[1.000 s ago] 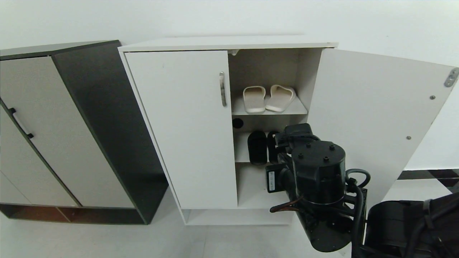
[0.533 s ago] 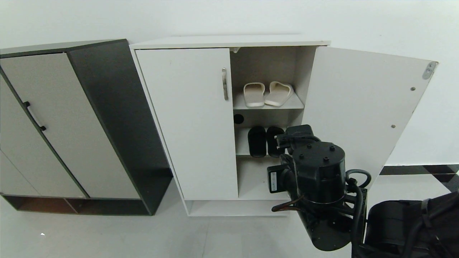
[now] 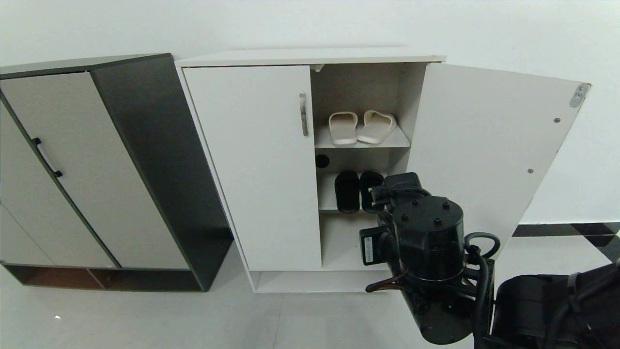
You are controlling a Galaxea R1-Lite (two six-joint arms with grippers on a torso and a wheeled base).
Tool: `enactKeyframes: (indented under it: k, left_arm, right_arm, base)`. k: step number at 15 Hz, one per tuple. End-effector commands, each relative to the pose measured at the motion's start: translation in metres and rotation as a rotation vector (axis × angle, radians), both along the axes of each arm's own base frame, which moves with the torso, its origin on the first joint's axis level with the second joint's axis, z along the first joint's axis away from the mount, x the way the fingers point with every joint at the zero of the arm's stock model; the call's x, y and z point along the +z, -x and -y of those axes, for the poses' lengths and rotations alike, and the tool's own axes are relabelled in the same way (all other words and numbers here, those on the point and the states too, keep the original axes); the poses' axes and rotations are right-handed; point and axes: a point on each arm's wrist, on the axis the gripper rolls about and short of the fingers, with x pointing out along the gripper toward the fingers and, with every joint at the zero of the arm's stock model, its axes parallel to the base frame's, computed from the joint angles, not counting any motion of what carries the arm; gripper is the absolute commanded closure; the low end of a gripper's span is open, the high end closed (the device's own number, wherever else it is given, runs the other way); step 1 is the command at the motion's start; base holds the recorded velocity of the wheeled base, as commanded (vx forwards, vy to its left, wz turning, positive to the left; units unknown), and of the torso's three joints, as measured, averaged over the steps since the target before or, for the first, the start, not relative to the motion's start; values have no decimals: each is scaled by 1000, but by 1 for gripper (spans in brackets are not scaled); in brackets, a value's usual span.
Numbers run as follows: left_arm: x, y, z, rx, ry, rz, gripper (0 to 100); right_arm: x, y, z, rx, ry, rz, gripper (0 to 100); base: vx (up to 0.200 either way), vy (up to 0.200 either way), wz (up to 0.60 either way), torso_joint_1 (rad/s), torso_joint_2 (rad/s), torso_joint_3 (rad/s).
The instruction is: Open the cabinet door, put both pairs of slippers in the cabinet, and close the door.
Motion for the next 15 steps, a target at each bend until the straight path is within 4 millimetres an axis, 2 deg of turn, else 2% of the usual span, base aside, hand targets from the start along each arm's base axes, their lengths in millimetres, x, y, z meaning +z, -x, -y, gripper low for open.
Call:
enactKeyframes:
  k: [1,6,9,15]
  left_arm:
    - [0,0,0,-1,0,0,100]
    - [0,0,0,2,2,-2,100]
    - [0,0,0,1,2,-2,100]
    - [0,0,0,1,3,-2,100]
  right_arm:
    - [-2,-1,0,-3,6,-4,100]
    - [-4,-4,2,-11,10,-7,100]
    - [-3,-4,2,-11,10,-6,100]
    - [-3,-5,3,-14,11,-7,100]
  base:
    - [0,0,0,0,0,0]
    - [0,0,0,1,-22,-23]
    - [0,0,0,20,-180,-312]
    - [0,0,0,76,-501,-358]
